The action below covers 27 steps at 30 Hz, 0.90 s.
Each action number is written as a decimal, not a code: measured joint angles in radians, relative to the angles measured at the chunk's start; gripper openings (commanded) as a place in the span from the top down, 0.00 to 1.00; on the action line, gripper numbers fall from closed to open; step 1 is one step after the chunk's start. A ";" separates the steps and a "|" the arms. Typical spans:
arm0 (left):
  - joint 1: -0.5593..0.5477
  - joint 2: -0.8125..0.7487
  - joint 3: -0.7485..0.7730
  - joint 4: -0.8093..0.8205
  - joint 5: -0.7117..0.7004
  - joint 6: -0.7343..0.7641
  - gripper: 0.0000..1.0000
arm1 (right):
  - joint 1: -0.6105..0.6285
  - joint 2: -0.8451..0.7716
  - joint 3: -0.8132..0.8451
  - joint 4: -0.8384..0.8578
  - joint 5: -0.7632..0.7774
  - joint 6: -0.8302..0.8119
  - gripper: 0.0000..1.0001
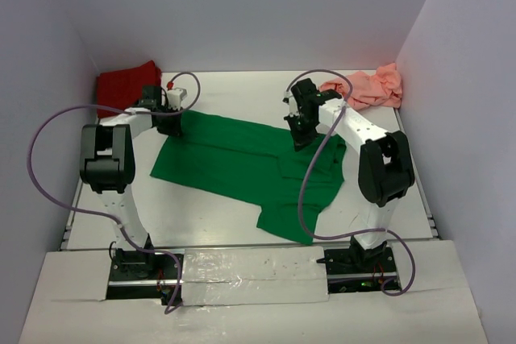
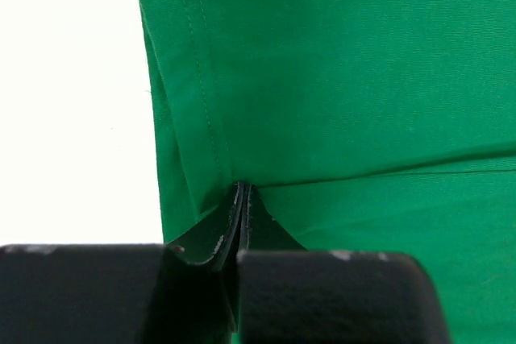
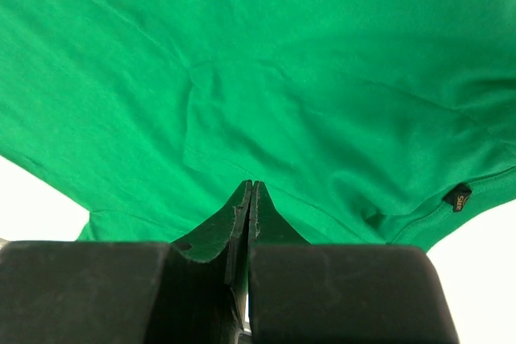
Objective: Fold and stack the t-shirts
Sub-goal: Fold the flattened tshirt in 1/3 of the way
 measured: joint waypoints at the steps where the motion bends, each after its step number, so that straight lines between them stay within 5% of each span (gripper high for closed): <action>1: 0.000 0.000 0.000 0.006 -0.002 0.000 0.82 | 0.000 0.000 -0.007 0.003 0.003 0.000 1.00; 2: 0.000 0.000 -0.001 0.010 -0.004 0.000 0.54 | 0.000 0.000 -0.015 0.006 0.006 -0.002 1.00; 4: -0.001 -0.005 -0.008 0.027 0.009 -0.003 0.31 | 0.000 0.000 -0.033 0.014 0.015 -0.005 1.00; 5: -0.003 -0.013 -0.015 0.038 0.010 0.000 0.10 | 0.000 0.000 -0.044 0.023 0.023 -0.009 1.00; 6: -0.003 -0.024 -0.031 0.053 0.010 0.001 0.02 | 0.000 -0.001 -0.059 0.038 0.032 -0.018 1.00; 21: 0.005 -0.529 -0.189 0.146 0.005 -0.065 0.01 | 0.000 -0.009 -0.201 0.186 0.184 -0.082 1.00; 27: 0.022 -0.581 -0.203 0.198 0.005 -0.127 0.01 | 0.000 0.031 -0.191 0.208 0.173 -0.082 1.00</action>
